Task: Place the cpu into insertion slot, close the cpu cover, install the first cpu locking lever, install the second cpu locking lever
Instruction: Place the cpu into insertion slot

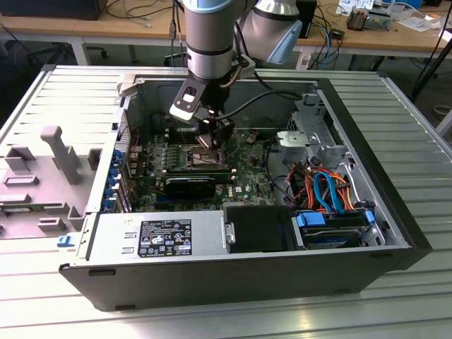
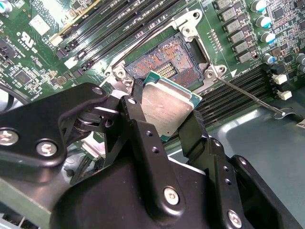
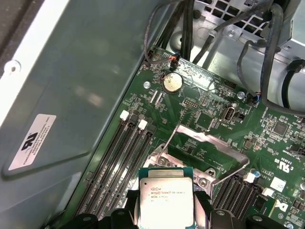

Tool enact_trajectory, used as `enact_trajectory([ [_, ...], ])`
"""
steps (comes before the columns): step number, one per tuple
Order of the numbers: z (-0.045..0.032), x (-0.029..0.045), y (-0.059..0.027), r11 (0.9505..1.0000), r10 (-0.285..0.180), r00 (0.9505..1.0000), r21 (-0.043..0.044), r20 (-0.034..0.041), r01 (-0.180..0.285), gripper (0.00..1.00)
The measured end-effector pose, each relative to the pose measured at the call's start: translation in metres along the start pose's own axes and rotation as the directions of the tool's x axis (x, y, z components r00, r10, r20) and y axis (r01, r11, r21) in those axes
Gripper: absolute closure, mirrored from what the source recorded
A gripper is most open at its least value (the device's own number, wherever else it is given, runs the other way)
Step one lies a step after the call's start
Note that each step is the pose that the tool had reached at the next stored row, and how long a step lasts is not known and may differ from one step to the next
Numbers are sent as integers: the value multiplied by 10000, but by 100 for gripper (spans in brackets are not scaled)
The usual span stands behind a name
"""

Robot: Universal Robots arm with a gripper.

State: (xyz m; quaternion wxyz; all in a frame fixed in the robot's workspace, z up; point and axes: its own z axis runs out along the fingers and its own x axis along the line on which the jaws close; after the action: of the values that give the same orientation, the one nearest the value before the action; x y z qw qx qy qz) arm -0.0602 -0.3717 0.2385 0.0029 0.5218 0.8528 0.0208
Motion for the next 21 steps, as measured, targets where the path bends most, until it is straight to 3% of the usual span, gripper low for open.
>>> enact_trajectory([
  [21, 10, 0, 0, 9996, 286, 9996, -4, 11, -286, 45],
])
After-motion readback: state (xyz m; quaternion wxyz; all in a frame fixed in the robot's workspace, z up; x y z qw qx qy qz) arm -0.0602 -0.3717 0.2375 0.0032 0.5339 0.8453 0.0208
